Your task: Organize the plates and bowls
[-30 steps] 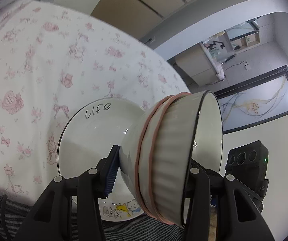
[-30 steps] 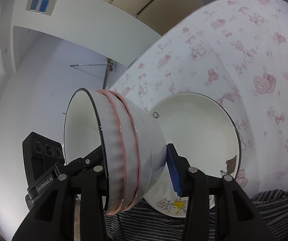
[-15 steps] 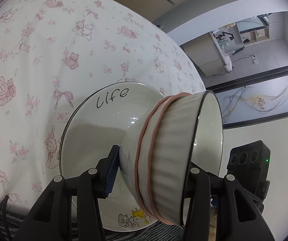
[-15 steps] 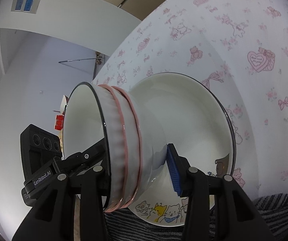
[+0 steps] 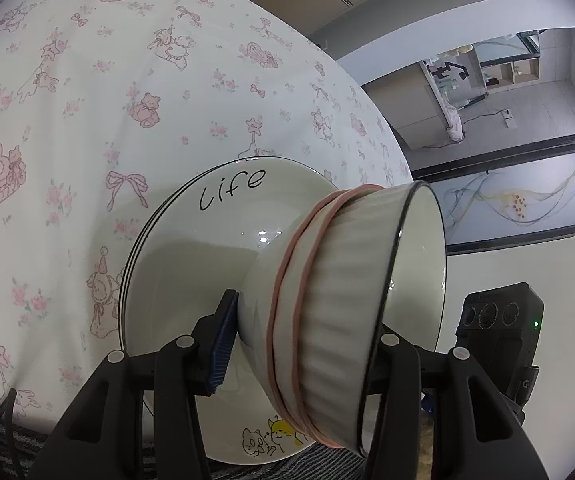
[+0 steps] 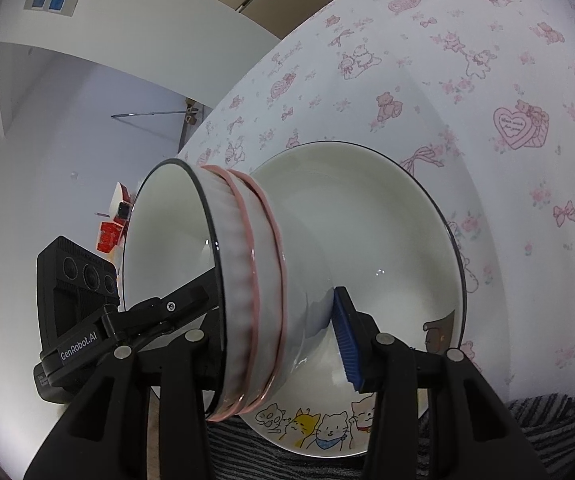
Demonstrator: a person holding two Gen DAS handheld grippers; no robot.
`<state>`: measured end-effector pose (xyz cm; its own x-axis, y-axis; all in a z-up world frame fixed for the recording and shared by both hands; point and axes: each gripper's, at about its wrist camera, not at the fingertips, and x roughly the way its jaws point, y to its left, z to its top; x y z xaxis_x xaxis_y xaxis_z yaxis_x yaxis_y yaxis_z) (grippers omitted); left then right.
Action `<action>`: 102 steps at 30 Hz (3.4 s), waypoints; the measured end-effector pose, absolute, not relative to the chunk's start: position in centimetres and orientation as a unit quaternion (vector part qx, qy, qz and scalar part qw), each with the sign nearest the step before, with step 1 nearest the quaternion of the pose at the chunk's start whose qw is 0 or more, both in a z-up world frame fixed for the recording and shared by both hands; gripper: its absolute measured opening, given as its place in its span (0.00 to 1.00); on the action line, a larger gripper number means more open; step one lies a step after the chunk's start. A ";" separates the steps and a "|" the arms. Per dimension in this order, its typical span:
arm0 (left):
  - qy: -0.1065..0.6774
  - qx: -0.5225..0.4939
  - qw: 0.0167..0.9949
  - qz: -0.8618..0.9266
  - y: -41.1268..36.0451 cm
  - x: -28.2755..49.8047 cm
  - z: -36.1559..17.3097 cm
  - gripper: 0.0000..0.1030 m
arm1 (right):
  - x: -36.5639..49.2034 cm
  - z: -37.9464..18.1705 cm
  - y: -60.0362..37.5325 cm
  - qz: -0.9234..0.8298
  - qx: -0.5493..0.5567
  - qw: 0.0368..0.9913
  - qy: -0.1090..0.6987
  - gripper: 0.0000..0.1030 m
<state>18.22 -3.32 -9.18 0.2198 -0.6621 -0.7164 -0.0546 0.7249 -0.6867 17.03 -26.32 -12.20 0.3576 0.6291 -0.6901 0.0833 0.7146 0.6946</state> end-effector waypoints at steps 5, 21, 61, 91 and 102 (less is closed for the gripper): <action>0.590 -0.295 0.723 -0.204 -3.4 18.3 -9.5 0.49 | 17.1 -12.1 -25.9 0.172 0.316 0.759 0.542 0.40; 0.578 -0.266 0.745 -0.199 -3.8 17.8 -8.8 0.49 | 17.6 -11.9 -25.1 0.154 0.284 0.764 0.559 0.44; 0.166 -0.004 0.984 -0.069 -1.5 -3.1 12.3 0.49 | 2.6 5.7 -25.1 0.153 0.101 0.952 0.244 0.51; -0.057 0.016 0.997 -0.040 0.9 -12.8 6.5 1.00 | -5.9 4.8 -23.0 0.095 0.034 0.995 -0.006 1.00; -0.031 0.009 0.999 -0.039 1.8 -9.4 0.5 1.00 | -4.7 -0.3 -23.0 0.072 0.020 0.997 0.005 1.00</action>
